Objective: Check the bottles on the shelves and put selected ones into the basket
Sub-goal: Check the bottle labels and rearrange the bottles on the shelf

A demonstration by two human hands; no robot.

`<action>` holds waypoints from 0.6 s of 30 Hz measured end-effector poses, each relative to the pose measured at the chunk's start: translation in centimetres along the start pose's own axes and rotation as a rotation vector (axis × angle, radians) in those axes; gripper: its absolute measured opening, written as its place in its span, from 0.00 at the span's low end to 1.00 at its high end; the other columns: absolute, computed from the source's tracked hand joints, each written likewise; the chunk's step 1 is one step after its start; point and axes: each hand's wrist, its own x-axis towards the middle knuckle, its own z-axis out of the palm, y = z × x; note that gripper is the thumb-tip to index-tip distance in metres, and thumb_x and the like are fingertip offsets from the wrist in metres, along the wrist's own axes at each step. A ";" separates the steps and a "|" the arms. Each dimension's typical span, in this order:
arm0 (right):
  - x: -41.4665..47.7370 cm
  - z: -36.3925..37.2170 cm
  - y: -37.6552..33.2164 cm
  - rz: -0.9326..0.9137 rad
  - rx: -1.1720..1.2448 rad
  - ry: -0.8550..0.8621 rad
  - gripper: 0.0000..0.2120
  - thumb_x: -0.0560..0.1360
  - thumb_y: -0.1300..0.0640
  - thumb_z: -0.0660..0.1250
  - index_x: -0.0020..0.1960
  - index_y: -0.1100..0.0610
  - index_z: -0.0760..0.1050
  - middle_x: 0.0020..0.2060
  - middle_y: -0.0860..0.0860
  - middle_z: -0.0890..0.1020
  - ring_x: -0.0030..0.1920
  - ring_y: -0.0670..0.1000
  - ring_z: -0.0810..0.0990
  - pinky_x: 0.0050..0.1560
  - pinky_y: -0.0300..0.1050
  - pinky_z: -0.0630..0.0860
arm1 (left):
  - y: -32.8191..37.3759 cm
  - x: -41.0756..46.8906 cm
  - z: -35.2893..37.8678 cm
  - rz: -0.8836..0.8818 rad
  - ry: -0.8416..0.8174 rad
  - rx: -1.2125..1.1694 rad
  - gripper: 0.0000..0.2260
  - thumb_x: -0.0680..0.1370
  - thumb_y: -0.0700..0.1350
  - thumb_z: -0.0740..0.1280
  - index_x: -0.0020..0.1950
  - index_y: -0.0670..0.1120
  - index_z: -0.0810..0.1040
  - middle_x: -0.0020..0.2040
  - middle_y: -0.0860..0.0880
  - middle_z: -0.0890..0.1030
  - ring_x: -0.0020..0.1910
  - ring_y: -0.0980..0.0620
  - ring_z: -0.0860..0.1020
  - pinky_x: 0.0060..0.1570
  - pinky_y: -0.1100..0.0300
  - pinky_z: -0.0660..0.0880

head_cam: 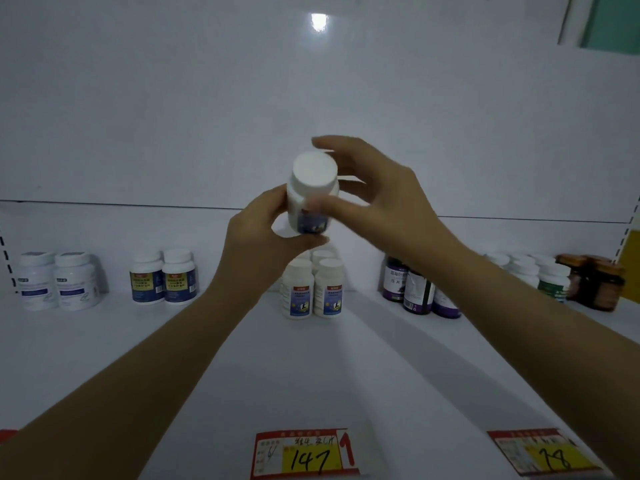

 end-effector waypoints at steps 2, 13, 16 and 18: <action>1.6 -0.8 -0.2 0.147 0.035 -0.037 0.20 0.72 0.56 0.72 0.63 0.54 0.75 0.53 0.46 0.82 0.53 0.42 0.81 0.57 0.39 0.77 | 1.0 0.3 -0.7 -0.188 -0.121 -0.208 0.22 0.65 0.39 0.78 0.56 0.51 0.77 0.49 0.56 0.83 0.48 0.62 0.81 0.48 0.69 0.76; 3.0 0.6 4.3 1.132 0.363 -0.322 0.20 0.75 0.50 0.69 0.57 0.65 0.74 0.45 0.59 0.79 0.34 0.51 0.81 0.32 0.41 0.81 | 3.1 0.1 -1.5 -0.993 -0.497 -0.410 0.19 0.72 0.52 0.71 0.56 0.40 0.78 0.48 0.43 0.85 0.47 0.47 0.84 0.56 0.54 0.76; 2.2 0.9 4.6 1.207 0.390 -0.352 0.21 0.75 0.51 0.70 0.57 0.68 0.73 0.43 0.60 0.79 0.32 0.52 0.82 0.32 0.42 0.82 | 3.1 -0.1 -1.6 -1.109 -0.529 -0.396 0.21 0.71 0.50 0.71 0.54 0.35 0.77 0.46 0.41 0.85 0.47 0.46 0.84 0.54 0.55 0.77; 1.9 0.8 4.8 1.220 0.400 -0.366 0.22 0.75 0.52 0.70 0.57 0.69 0.73 0.43 0.60 0.80 0.32 0.53 0.83 0.33 0.43 0.82 | 3.1 -0.1 -1.6 -1.143 -0.548 -0.386 0.20 0.71 0.49 0.71 0.54 0.34 0.77 0.46 0.40 0.84 0.47 0.46 0.84 0.52 0.55 0.78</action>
